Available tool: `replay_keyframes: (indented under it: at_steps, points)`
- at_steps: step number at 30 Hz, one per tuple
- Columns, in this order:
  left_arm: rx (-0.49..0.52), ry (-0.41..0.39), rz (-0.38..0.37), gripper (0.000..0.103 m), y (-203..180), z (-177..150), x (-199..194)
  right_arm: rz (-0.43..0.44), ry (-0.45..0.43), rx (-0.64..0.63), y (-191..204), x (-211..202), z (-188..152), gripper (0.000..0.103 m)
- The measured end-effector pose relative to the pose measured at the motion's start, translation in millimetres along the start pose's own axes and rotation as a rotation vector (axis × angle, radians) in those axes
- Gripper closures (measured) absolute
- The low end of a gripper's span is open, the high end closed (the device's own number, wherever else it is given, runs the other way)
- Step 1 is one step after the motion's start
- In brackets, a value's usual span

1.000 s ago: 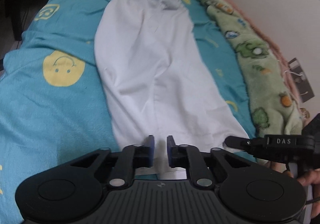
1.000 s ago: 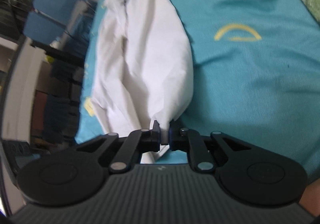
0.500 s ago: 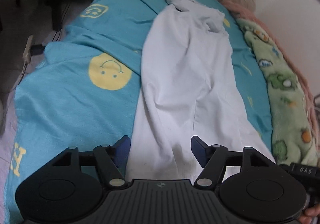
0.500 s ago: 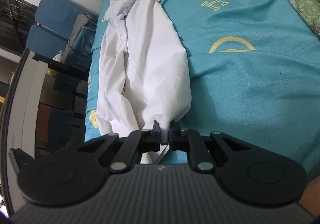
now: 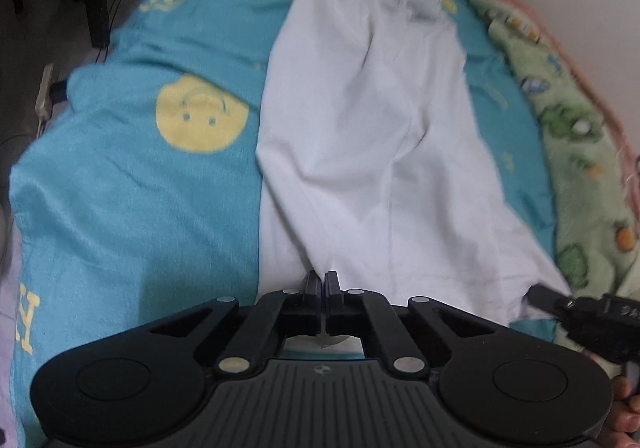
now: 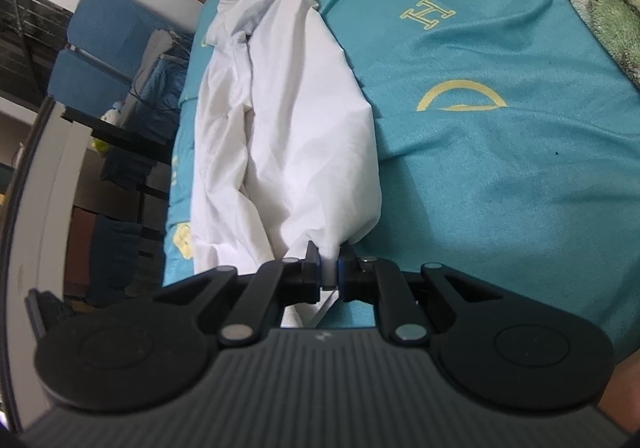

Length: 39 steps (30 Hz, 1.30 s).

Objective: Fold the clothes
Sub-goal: 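Close both grippers on the hem of the white T-shirt strip, then lift the hem with both grippers and fold it over toward the collar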

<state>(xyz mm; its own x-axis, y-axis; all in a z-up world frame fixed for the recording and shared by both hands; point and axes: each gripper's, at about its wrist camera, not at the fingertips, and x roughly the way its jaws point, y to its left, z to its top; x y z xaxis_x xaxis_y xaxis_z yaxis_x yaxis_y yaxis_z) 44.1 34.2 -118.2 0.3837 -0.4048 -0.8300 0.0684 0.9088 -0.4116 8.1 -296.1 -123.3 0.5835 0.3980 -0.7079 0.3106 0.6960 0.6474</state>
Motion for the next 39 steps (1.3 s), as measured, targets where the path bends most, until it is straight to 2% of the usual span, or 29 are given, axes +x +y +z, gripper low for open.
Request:
replay_keyframes:
  at_steps: [4,8,13,16,19,23,27,31,39]
  points:
    - [-0.116,-0.103,-0.155,0.102,9,9,-46,0.046,-0.05,0.01,11,-22,10,0.093]
    - [-0.174,-0.204,-0.289,0.102,6,19,-105,0.107,-0.116,-0.033,38,-59,19,0.093]
    - [-0.159,-0.266,-0.344,0.102,-6,6,-159,0.171,-0.215,-0.091,71,-116,24,0.093]
    - [-0.15,-0.303,-0.378,0.102,-13,-2,-192,0.187,-0.269,-0.119,78,-151,19,0.093]
    - [-0.14,-0.331,-0.405,0.102,-19,-15,-221,0.194,-0.294,-0.12,71,-175,-2,0.093]
    - [-0.138,-0.309,-0.39,0.102,-15,-53,-230,0.194,-0.293,-0.106,52,-192,-38,0.093]
    - [-0.16,-0.294,-0.363,0.102,-7,-62,-224,0.186,-0.274,-0.08,38,-185,-48,0.093]
    - [-0.143,-0.299,-0.287,0.102,-14,-31,-209,0.145,-0.277,-0.075,42,-154,-15,0.093]
    - [-0.068,-0.349,-0.09,0.102,-41,88,-139,0.044,-0.294,-0.082,59,-82,67,0.093]
